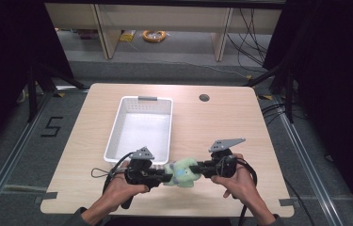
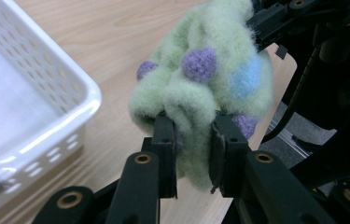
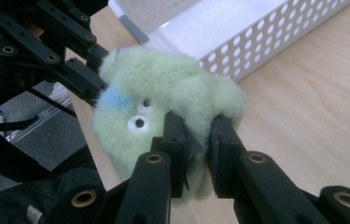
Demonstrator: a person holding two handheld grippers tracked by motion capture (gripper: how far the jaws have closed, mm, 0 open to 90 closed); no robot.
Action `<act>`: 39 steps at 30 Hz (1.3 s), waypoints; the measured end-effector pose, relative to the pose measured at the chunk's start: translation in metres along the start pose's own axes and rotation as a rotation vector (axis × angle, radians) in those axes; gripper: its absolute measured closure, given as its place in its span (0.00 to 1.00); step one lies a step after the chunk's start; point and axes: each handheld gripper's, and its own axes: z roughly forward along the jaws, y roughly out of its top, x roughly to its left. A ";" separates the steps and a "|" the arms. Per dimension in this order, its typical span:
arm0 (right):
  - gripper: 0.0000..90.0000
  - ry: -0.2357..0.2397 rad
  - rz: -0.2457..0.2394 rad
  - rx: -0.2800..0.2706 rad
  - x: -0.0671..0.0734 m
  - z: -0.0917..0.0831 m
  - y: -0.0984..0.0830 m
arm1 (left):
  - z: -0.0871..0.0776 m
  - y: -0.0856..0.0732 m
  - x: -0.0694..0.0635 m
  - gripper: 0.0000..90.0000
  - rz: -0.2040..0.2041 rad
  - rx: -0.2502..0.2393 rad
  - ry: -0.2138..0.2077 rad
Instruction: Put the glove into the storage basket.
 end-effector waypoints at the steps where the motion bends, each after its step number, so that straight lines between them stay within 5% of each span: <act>1: 0.89 0.016 0.036 0.003 0.003 0.000 0.004 | -0.004 0.002 0.001 0.82 -0.007 0.000 0.002; 9: 0.89 0.009 -0.004 -0.025 0.001 0.013 0.036 | -0.027 0.019 0.023 0.82 -0.018 -0.006 0.044; 20: 0.89 0.009 0.007 0.004 -0.005 0.057 0.084 | -0.049 0.026 0.071 0.81 -0.111 -0.007 0.102; 26: 0.89 0.012 0.036 0.023 -0.009 0.077 0.097 | -0.052 0.026 0.096 0.81 -0.165 0.004 0.125; 39: 0.89 -0.038 0.058 0.101 -0.019 0.114 0.098 | -0.040 0.017 0.123 0.80 -0.219 0.078 0.155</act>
